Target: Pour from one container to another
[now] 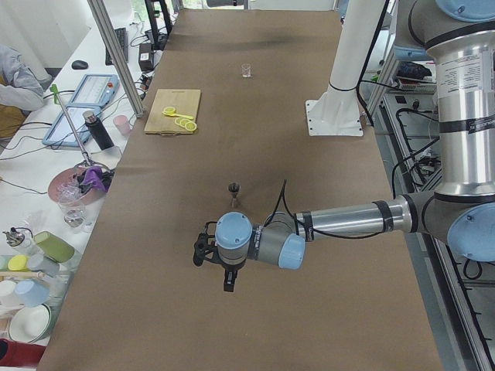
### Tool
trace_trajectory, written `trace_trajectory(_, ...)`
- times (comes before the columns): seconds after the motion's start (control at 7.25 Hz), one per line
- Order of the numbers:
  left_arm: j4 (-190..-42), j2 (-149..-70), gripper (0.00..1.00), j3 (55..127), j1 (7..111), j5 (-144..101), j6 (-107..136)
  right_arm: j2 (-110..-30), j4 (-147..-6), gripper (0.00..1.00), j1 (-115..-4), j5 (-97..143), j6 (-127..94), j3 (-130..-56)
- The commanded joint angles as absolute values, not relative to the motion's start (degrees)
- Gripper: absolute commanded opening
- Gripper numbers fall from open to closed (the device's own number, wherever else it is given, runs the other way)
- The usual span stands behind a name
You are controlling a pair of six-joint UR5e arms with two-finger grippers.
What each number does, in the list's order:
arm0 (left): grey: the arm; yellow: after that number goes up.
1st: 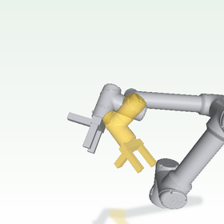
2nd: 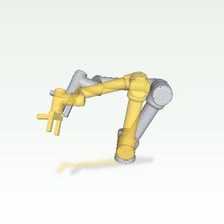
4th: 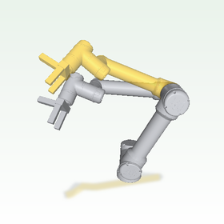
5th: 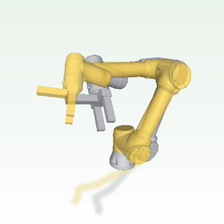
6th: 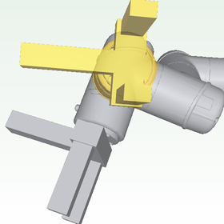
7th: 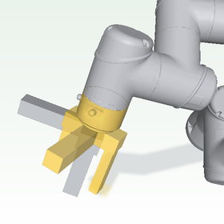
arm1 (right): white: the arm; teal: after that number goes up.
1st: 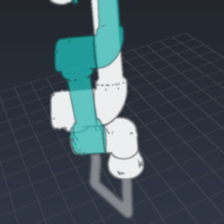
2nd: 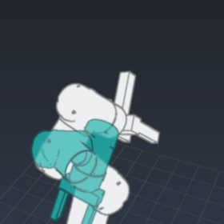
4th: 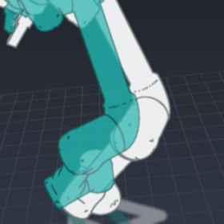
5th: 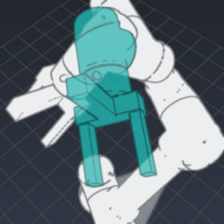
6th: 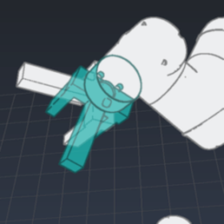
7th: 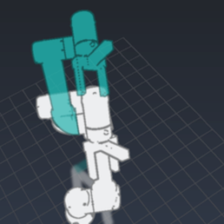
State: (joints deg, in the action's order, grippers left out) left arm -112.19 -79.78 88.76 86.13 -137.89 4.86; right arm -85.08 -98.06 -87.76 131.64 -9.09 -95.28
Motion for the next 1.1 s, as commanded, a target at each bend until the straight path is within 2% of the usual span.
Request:
trace_trajectory(0.0, -106.66, -78.4, 0.99, 91.82, 86.48, -138.95, 3.51, -84.73, -98.09, 1.0, -87.8, 131.4, -8.88, -95.54)
trace_trajectory(0.28, -86.05, -81.63, 0.99, 98.5, 86.48, -138.52, 3.6, -84.73, -98.09, 1.0, -87.8, 131.66, -8.61, -95.54)
trace_trajectory(0.69, -84.2, -82.09, 0.99, 101.95, 86.48, -137.9, 3.96, -84.9, -98.09, 1.0, -87.8, 132.27, -8.61, -95.45)
trace_trajectory(0.97, -84.99, -82.08, 0.99, 98.45, 86.4, -137.81, 3.52, -84.99, -98.0, 1.0, -87.8, 132.36, -8.61, -95.19)
